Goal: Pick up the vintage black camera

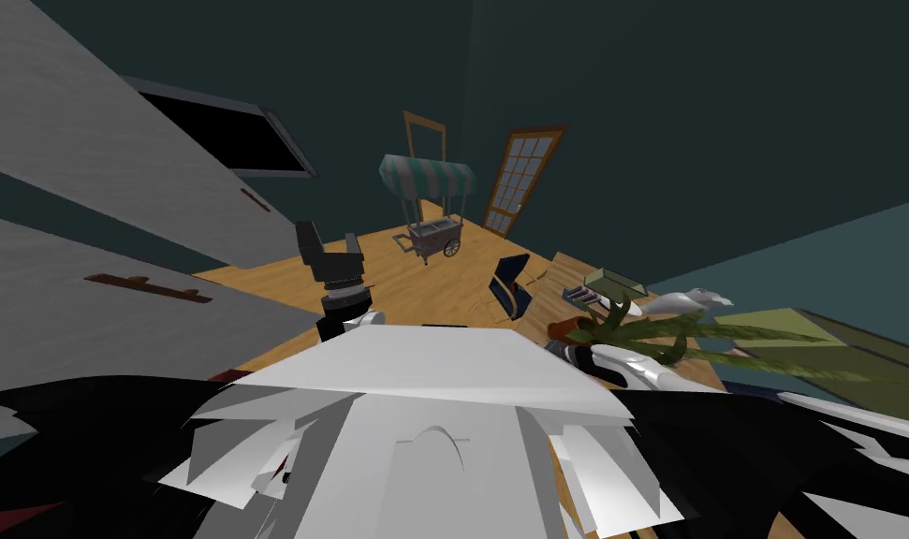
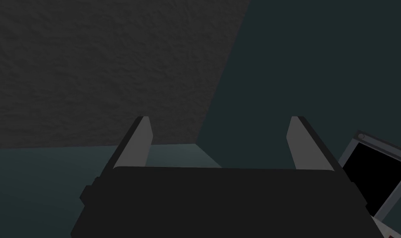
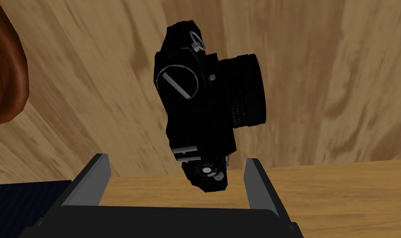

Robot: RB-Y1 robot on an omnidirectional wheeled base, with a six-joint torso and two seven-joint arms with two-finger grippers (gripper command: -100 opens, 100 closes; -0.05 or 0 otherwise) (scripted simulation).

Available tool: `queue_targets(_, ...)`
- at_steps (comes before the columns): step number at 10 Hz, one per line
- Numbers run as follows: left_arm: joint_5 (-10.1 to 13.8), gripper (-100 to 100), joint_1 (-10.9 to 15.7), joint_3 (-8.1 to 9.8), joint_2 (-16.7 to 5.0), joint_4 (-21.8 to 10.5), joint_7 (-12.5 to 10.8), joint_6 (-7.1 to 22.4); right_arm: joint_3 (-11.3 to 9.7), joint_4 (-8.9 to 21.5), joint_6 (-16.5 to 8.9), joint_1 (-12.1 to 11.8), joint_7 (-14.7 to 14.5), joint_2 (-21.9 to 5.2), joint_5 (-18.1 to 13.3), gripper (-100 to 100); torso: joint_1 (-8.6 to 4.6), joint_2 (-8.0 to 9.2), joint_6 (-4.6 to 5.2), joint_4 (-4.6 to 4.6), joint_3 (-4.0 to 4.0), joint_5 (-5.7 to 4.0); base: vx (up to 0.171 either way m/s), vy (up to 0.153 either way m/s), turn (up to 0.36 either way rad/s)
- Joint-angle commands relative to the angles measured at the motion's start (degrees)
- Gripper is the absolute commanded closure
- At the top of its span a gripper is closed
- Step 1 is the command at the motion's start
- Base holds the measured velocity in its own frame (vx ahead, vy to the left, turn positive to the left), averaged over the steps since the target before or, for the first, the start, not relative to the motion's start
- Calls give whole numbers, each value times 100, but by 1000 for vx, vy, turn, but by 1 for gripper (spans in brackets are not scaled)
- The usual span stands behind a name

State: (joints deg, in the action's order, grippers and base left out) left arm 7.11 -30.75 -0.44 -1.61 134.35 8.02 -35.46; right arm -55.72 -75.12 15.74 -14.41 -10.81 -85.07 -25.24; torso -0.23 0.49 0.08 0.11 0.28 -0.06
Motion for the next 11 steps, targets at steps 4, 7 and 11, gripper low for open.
queue_targets(4, 0, 0, -2, 1, 0, 0, 0, 0, -297, -713, -761, -167, 299, -159, 471, -100, -1, -12, 7, -2, -6, -1, -92, -61, 221)
queue_targets(7, 0, 0, -2, 1, 0, 0, 0, 0, -421, -1077, -1198, -232, 420, -229, 657, -100, 11, -22, 9, -4, -11, 1, -73, -32, 142)
queue_targets(11, 0, 0, -2, 1, 0, 0, 0, 0, -499, -1358, -1529, -311, 519, -287, 813, -100, 1, -2, 9, 1, 0, 0, -96, -39, 154)
